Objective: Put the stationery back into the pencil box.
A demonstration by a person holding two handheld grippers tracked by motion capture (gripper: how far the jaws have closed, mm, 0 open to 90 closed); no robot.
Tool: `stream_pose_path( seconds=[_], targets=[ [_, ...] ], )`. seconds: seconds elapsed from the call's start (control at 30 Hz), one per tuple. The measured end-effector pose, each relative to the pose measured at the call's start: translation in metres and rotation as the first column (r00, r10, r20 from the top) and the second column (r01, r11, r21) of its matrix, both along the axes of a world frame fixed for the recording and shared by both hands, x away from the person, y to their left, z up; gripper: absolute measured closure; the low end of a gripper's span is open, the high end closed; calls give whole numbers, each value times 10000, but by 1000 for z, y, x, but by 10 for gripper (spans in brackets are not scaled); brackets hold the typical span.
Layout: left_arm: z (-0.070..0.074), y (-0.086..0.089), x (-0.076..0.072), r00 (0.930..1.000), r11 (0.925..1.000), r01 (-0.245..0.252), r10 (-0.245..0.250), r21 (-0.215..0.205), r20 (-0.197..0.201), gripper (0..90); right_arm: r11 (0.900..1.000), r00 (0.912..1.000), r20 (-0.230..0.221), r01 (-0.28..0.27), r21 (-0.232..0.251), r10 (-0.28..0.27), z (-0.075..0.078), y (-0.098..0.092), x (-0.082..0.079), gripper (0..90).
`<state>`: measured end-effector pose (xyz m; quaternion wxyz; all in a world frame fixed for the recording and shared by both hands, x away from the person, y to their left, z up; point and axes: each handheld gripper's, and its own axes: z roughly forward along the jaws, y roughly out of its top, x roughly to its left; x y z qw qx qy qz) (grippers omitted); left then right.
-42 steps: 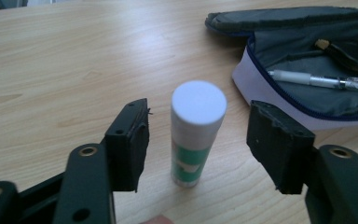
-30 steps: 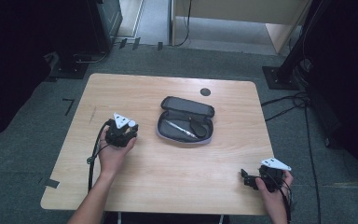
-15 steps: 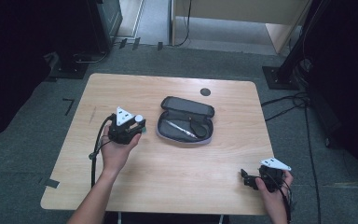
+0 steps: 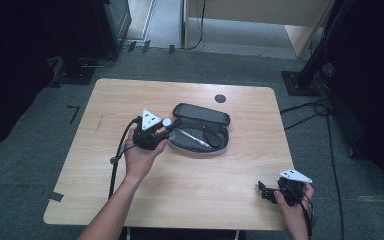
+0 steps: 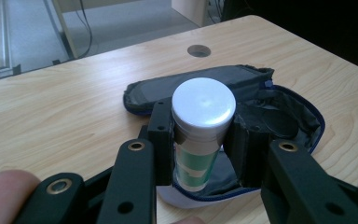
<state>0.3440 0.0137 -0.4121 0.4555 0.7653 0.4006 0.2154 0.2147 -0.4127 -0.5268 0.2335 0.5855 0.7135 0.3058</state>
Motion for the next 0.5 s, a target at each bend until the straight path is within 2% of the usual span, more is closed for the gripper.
stream_pose_path(
  seconds=[0.2, 0.3, 0.37, 0.4, 0.47, 0.5],
  targets=[
    [-11, -17, 6, 9999, 9994, 154, -154, 317, 4, 663, 10000, 10000, 1, -36, -5, 36, 0, 0, 0, 0],
    [-18, -26, 9, 9996, 9966, 52, -74, 824, 270, 663, 10000, 10000, -19, -20, 11, 20, 0, 0, 0, 0],
    [-22, -31, 9, 9986, 9926, -115, 51, 1209, 528, 663, 10000, 10000, -15, -35, 12, 35, 0, 0, 0, 0],
    [-25, -35, 8, 9973, 9879, -149, 36, 1543, 735, 662, 10000, 10000, -13, -35, 10, 35, 0, 0, 0, 0],
    [-29, -40, 8, 9966, 9841, -97, -50, 1774, 819, 662, 10000, 10000, -9, -51, 15, 51, 0, 0, 0, 0],
    [-31, -44, 8, 9951, 9784, -155, -51, 2060, 989, 663, 10000, 10000, -1, -55, 8, 55, 0, 0, 0, 0]
  ],
)
